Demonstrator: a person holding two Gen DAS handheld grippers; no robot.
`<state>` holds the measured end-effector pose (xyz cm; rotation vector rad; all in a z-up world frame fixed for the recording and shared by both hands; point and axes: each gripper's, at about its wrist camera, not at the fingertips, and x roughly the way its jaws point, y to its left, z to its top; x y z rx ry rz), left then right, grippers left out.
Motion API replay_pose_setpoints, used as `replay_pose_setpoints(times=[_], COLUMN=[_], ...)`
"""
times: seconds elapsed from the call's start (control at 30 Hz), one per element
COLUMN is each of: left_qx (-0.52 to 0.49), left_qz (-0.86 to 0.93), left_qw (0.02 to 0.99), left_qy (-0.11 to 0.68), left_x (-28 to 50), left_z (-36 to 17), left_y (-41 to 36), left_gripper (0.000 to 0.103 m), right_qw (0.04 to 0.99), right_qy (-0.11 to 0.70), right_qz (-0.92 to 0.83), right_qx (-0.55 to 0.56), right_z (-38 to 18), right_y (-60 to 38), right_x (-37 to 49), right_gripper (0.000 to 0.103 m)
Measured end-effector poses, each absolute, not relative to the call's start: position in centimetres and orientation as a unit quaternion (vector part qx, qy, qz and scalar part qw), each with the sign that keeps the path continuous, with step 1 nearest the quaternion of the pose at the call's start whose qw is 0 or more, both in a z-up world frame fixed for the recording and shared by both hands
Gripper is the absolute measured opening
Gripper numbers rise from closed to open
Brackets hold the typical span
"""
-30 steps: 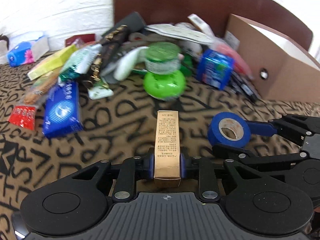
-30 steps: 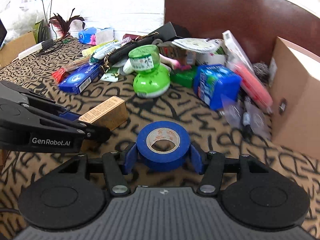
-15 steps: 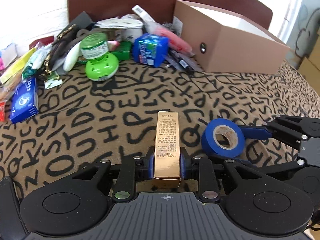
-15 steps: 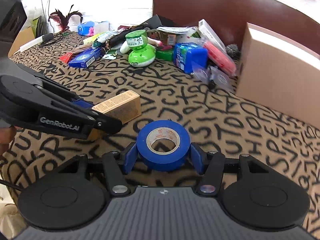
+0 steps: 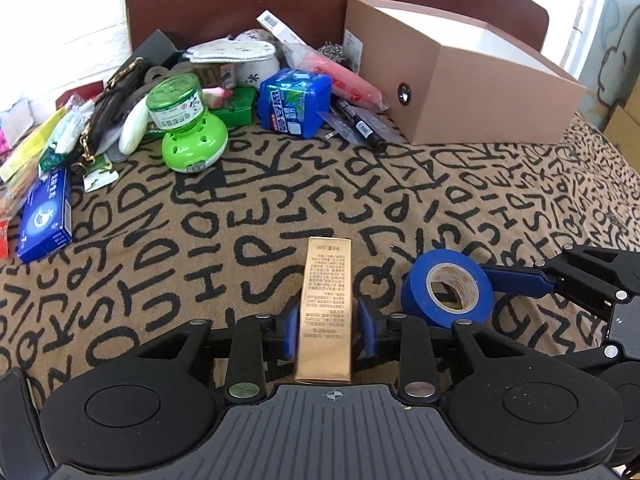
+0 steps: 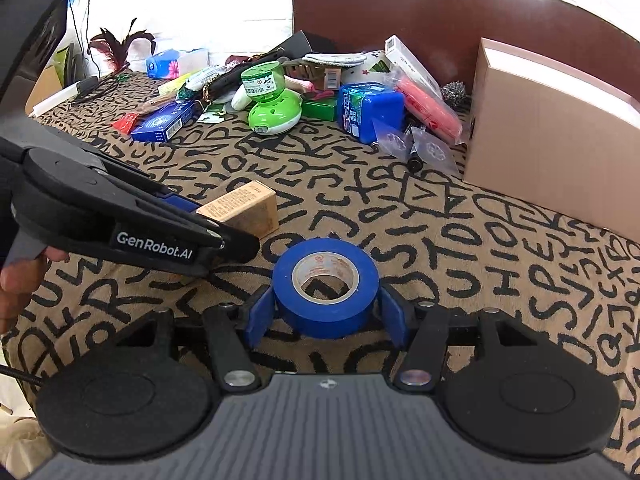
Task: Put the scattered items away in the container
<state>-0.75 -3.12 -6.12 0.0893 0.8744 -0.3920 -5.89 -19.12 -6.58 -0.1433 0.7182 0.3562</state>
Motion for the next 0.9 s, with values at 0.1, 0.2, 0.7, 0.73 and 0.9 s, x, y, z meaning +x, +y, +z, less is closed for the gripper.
replay_pose_setpoints(times=[0.1, 0.2, 0.7, 0.73, 0.9], left_qx=[0.045, 0.046, 0.049, 0.045, 0.046], left_qz=[-0.189, -0.191, -0.195, -0.198, -0.21], left_qw=[0.886, 0.885, 0.881, 0.88, 0.882], left_qy=[0.422, 0.423, 0.428, 0.43, 0.42], left_x=[-0.7, -0.6, 0.4, 0.5, 0.7], left_z=[-6.2, -6.2, -5.9, -5.8, -4.8], left_y=[-3.2, -3.2, -3.9, -4.0, -5.2], left_gripper=[0.045, 0.045, 0.024, 0.024, 0.024], right_qw=[0.918, 0.918, 0.918, 0.919, 0.925], right_qy=[0.35, 0.35, 0.347, 0.346, 0.331], right_qz=[0.174, 0.174, 0.185, 0.183, 0.182], right_qx=[-0.066, -0.066, -0.05, -0.049, -0.041], right_z=[-6.6, -6.6, -6.4, -6.3, -5.2], right_y=[-19.1, -19.1, -19.6, -19.7, -20.5], right_x=[-5.8, -5.7, -4.9, -4.9, -4.5], right_gripper=[0.062, 0.063, 0.062, 0.062, 0.062])
